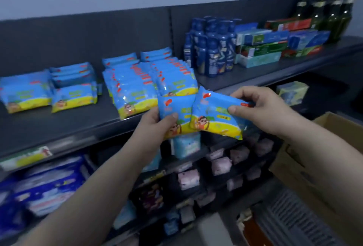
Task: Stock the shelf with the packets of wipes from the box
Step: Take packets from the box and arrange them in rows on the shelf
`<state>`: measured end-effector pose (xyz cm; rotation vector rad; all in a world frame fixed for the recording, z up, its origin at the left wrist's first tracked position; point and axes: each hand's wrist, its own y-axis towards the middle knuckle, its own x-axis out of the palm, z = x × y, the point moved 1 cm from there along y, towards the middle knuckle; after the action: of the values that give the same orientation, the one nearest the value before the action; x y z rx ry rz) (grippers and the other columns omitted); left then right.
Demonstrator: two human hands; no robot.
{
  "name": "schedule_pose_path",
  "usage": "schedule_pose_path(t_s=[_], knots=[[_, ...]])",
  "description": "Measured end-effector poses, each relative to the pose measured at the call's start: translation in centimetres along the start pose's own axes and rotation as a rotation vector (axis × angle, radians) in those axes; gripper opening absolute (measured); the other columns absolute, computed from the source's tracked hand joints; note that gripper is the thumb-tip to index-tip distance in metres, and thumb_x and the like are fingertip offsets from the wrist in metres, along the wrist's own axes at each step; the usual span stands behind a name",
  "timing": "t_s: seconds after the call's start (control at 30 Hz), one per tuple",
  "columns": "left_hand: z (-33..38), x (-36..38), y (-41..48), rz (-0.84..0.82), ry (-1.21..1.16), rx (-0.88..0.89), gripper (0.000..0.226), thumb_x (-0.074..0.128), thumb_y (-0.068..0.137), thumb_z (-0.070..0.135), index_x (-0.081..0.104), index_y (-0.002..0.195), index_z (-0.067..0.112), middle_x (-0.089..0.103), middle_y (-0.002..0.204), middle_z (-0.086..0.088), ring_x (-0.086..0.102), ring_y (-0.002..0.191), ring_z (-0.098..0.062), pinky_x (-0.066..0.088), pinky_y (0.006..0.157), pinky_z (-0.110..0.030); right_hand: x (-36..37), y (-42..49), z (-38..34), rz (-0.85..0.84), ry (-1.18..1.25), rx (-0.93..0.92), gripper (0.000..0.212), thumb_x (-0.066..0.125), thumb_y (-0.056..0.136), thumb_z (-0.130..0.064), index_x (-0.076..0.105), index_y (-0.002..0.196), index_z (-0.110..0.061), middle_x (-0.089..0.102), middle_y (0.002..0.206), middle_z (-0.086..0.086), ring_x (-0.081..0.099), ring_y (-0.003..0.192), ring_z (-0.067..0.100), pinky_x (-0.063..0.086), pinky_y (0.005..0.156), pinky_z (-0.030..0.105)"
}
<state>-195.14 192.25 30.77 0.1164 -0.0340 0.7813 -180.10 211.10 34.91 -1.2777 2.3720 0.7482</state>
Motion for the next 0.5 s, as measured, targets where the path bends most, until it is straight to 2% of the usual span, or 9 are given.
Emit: schedule_pose_path(t_s=[0.1,0.2,0.37,0.43,0.5], knots=[[2.0,-6.4,0.1,0.084,0.029,0.029,0.018,0.052,0.094,0.007,0.064,0.105,0.014,0.070,0.109,-0.005,0.064,0.101,-0.021,0.050,0.094,-0.041,4.0,3.1,-3.2,-0.015,0.033,-0.064,0.008,0.070,0.081,-0.007,0.063,0.084,-0.009,0.063,0.076,0.004,0.052,0.062,0.006,0.043,0.057,0.016],[3.5,-13.1,0.2,0.145,0.047,0.089,0.019,0.052,0.092,0.008,0.065,0.104,0.015,0.070,0.110,-0.002,0.064,0.105,-0.021,0.048,0.096,-0.041,8.2,6.4,-6.5,-0.050,0.042,-0.135,0.012,0.070,0.082,-0.008,0.061,0.079,-0.016,0.063,0.080,0.000,0.054,0.067,0.006,0.044,0.063,0.018],[5.4,-23.8,0.3,0.249,0.100,0.159,0.022,0.049,0.095,0.008,0.062,0.111,0.015,0.070,0.112,0.000,0.065,0.105,-0.016,0.053,0.090,-0.030,15.7,11.6,-11.6,-0.082,-0.004,-0.267,0.017,0.070,0.082,-0.007,0.061,0.079,-0.021,0.060,0.070,-0.012,0.051,0.057,-0.004,0.041,0.058,0.014],[5.5,-27.7,0.5,0.296,0.109,0.160,0.022,0.049,0.095,0.009,0.060,0.113,0.015,0.070,0.111,0.000,0.067,0.101,-0.015,0.054,0.084,-0.028,18.7,13.4,-13.1,-0.099,-0.018,-0.291,0.010,0.070,0.082,-0.009,0.063,0.084,-0.016,0.065,0.075,-0.003,0.054,0.063,0.001,0.046,0.061,0.021],[5.6,-31.4,0.7,0.348,0.111,0.149,0.021,0.050,0.095,0.008,0.059,0.114,0.013,0.070,0.109,-0.002,0.068,0.095,-0.014,0.055,0.080,-0.027,21.8,15.1,-14.2,-0.115,-0.046,-0.316,0.011,0.069,0.083,-0.011,0.063,0.083,-0.020,0.067,0.082,0.005,0.055,0.069,0.011,0.047,0.066,0.028]])
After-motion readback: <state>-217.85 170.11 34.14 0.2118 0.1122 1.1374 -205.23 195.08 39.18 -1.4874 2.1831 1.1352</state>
